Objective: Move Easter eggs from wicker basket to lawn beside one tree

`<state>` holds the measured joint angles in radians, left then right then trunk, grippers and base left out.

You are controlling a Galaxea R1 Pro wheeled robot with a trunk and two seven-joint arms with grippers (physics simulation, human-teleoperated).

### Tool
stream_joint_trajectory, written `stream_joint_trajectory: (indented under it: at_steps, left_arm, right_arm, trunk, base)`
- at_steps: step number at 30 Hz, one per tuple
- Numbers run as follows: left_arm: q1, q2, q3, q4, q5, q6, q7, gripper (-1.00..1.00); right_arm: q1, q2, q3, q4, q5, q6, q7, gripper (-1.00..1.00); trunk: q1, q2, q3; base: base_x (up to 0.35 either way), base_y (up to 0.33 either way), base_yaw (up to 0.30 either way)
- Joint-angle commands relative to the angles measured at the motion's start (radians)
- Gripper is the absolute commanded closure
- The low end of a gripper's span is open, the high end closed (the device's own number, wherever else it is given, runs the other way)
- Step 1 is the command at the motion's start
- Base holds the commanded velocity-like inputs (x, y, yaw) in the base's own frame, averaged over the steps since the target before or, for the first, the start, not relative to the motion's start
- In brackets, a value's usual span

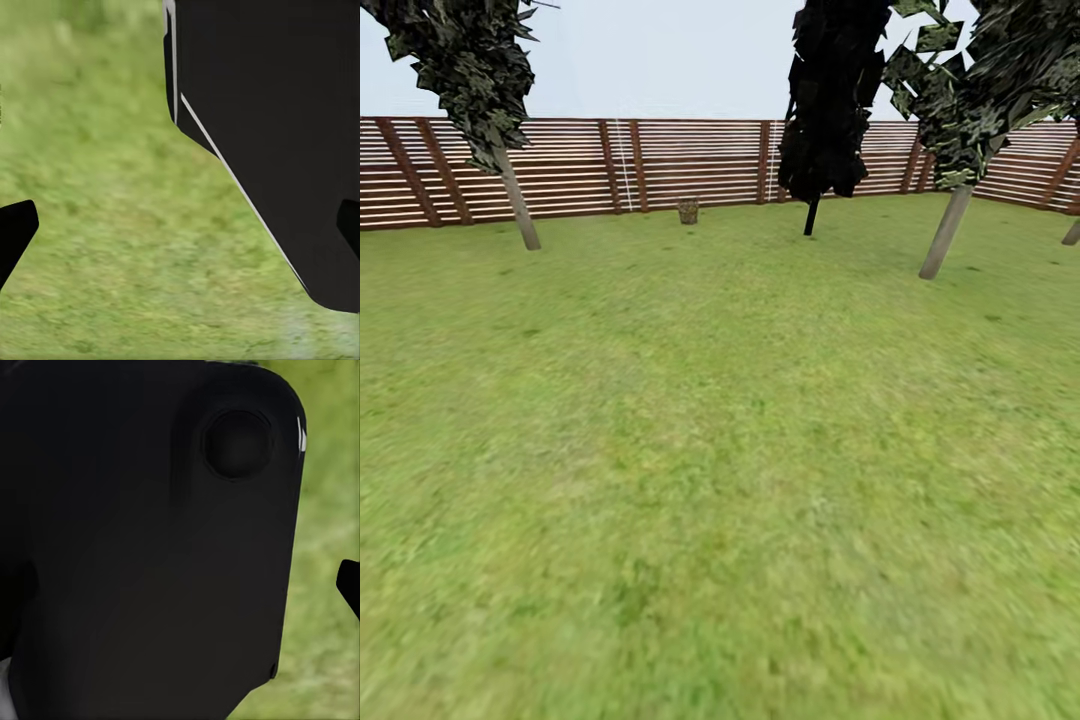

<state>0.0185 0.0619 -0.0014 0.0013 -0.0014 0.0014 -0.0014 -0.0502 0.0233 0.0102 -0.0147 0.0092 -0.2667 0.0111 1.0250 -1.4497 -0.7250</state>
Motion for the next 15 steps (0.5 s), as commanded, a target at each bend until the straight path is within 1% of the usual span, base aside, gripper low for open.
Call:
stream_joint_trajectory:
  at_steps: [1, 15]
  left_arm:
    - [0.000, 0.000, 0.000, 0.000, 0.000, 0.000, 0.000, -1.00]
    - [0.000, 0.000, 0.000, 0.000, 0.000, 0.000, 0.000, -1.00]
  right_arm:
    - [0.000, 0.000, 0.000, 0.001, 0.001, -0.003, 0.001, -1.00]
    - [0.000, 0.000, 0.000, 0.001, 0.002, -0.003, 0.001, -1.00]
  trunk:
    - [0.000, 0.000, 0.001]
    - [0.000, 0.000, 0.024]
  base:
    - [0.000, 0.000, 0.000]
    - [0.000, 0.000, 0.000]
